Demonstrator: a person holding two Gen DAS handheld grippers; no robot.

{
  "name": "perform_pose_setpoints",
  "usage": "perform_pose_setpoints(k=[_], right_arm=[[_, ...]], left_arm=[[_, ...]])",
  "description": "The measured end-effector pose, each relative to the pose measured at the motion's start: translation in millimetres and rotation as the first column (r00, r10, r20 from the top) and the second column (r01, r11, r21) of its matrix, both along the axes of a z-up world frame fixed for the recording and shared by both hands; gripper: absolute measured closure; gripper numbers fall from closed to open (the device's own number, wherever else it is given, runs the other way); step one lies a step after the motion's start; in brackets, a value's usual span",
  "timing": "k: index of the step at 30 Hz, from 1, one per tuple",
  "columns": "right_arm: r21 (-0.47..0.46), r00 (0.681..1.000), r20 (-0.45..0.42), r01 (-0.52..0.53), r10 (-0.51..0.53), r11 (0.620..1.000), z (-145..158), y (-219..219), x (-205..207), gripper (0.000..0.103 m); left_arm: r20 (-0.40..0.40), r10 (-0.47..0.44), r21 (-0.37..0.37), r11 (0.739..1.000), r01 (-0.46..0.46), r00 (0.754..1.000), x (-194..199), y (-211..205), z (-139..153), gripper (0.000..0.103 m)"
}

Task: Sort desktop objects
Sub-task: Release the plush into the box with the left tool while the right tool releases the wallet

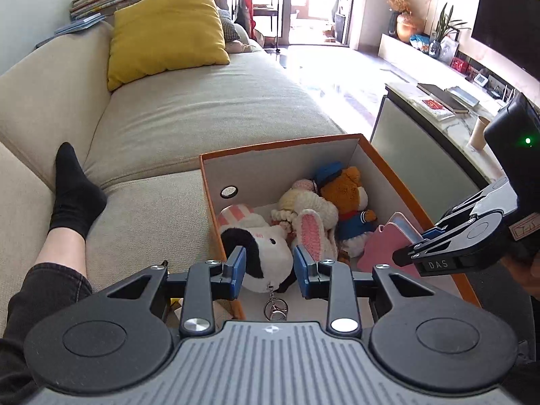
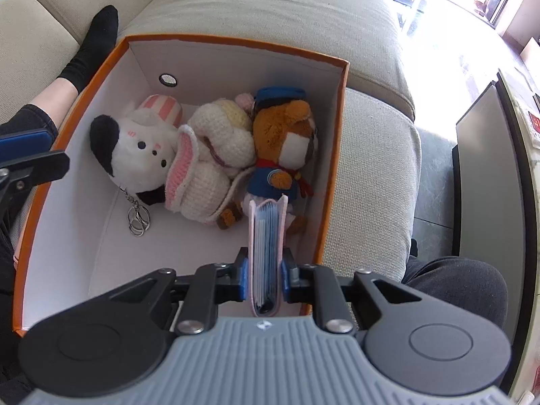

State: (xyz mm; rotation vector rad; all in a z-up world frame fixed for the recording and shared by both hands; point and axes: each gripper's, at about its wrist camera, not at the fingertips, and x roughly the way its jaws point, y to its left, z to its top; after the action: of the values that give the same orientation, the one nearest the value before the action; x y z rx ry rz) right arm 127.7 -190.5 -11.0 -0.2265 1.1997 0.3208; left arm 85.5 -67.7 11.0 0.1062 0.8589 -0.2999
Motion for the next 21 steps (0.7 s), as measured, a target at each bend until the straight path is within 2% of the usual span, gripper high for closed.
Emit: perform_pose_setpoints(k=[6, 11, 17, 21], right_arm=[[-0.032, 1.000, -0.004, -0.022, 0.022, 0.999, 4.2, 3.6, 1.1, 0.084], [-0.024, 1.000, -0.022, -0.004, 0.003, 1.000, 7.6, 2.1, 4.4, 0.084], [0.024, 0.993, -0.073, 0.099, -0.097, 0.995, 8.4, -6.7, 8.9, 0.086], [0.009, 0.989, -0.058, 0.138, -0.137, 0.990, 12.6, -7.6, 7.4, 0.086]], left_arm=[[0.007, 0.056, -0.036, 0.998, -0.056, 0.998, -17.0, 14.2, 0.1, 0.067], [0.011, 0.085, -0.070, 0.994, -0.084, 0.996, -28.8, 24.9, 1.6, 0.067], [0.030, 0.109, -0.104, 0.989, -0.105, 0.994, -41.0, 33.4, 4.8, 0.067], [0.031, 0.110, -0.113, 0.988, -0.106, 0.993, -43.9, 34.9, 4.9, 0.067]])
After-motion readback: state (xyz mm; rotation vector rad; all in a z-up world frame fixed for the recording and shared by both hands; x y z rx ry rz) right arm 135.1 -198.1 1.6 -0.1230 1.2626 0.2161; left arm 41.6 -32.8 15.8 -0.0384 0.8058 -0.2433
